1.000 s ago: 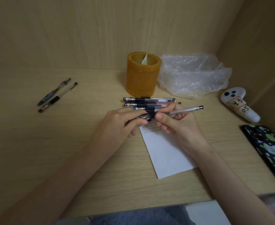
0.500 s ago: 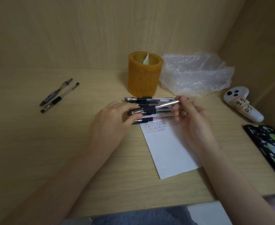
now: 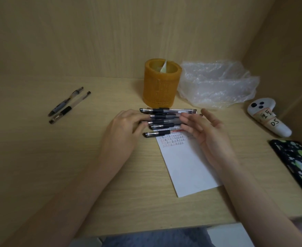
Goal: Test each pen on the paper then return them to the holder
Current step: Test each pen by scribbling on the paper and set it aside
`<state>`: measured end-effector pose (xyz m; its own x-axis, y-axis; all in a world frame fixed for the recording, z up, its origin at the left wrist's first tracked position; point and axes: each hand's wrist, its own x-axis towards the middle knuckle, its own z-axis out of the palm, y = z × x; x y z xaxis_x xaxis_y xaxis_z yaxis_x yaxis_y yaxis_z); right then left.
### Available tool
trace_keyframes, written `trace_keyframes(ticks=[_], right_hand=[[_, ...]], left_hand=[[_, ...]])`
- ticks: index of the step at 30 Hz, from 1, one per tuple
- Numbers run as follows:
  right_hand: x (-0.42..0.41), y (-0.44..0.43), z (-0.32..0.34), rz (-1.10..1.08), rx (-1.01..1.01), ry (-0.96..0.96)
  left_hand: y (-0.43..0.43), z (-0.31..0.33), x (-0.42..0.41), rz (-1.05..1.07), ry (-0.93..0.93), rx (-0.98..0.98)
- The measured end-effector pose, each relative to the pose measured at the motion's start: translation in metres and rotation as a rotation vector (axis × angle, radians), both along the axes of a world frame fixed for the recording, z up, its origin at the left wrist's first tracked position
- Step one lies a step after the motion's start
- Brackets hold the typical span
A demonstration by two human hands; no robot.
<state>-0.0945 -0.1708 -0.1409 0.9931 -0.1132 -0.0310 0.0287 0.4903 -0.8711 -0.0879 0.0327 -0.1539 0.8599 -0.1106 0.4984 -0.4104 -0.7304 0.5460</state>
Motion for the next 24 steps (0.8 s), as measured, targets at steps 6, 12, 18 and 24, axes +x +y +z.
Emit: trace_keyframes(ticks=[6, 12, 18, 24], right_hand=[[-0.006, 0.004, 0.003, 0.056, -0.125, -0.037], [-0.011, 0.013, 0.001, 0.253, -0.296, -0.109], [-0.016, 0.02, -0.001, 0.318, -0.512, -0.214], [-0.022, 0.025, 0.001, 0.344, -0.643, -0.248]], left_hand=[[0.009, 0.0, 0.006, 0.068, -0.022, -0.02], [0.026, 0.0, 0.016, 0.19, -0.068, 0.012], [0.068, 0.0, 0.029, 0.476, -0.07, 0.083], [0.104, -0.007, 0.036, 0.676, 0.089, 0.17]])
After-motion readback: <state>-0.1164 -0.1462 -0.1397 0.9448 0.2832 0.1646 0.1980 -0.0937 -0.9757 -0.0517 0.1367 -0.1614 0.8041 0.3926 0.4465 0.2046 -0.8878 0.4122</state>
